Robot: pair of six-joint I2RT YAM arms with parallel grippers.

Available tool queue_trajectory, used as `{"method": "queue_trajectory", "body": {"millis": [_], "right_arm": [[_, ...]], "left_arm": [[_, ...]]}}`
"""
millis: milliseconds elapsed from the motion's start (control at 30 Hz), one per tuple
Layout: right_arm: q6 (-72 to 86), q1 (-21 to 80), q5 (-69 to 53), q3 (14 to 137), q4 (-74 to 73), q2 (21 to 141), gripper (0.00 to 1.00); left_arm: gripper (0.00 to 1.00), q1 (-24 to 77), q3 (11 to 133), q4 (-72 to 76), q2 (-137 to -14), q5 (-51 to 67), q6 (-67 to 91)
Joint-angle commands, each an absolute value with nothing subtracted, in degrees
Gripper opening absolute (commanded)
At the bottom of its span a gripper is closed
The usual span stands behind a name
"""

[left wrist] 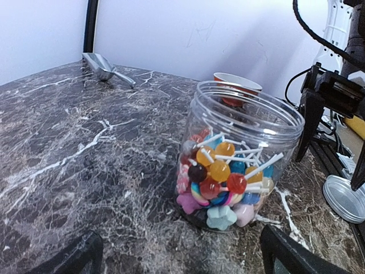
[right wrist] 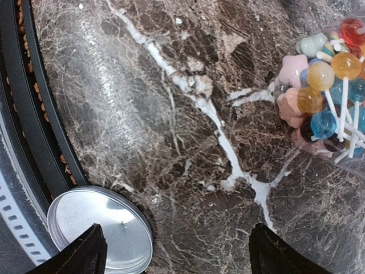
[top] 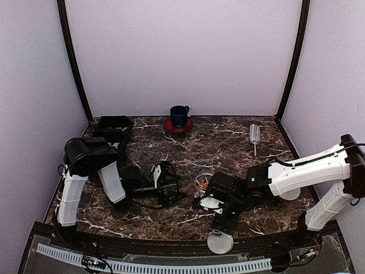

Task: Pack the candies
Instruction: Pick up the packing bottle from the corner of the board.

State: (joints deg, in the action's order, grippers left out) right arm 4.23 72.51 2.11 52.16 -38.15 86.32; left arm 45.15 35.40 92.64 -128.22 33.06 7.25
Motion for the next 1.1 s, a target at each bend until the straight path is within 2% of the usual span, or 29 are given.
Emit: {"method": "queue_trajectory", "body": {"millis": [0,167,467,567,667,833,1067], "right_arm": [[1.6,73.3,0.4,54.0,-40.0,88.5,0.84],[0.1,73.3,-1.5,54.4,-40.6,90.8,0.77],[-1.1,73.4,-2.7,54.6,-41.0,93.6,0.57],[-1.3,73.7,-2.9,54.7,-41.0,93.9,0.42],[-1.3,73.7,-2.4,54.6,-40.9,93.9,0.17],[-1.4,73.8,-2.5,54.5,-40.8,93.2,0.01],[-1.8,73.8,-1.9,55.6,-40.8,89.2,0.00]], "left_arm": [[0.99,44.9,33.5,95.7,-125.9,30.8,8.6],[0.99,44.4,31.2,98.8,-125.9,29.0,9.3],[0.99,43.6,29.2,99.7,-125.3,26.1,10.4],[0.99,43.6,29.1,99.6,-125.3,25.4,10.5],[0.99,43.6,29.2,99.7,-125.3,25.2,10.6],[0.99,43.6,29.4,99.6,-125.3,25.8,10.4],[0.99,43.6,30.0,99.7,-125.3,29.2,11.3]]}}
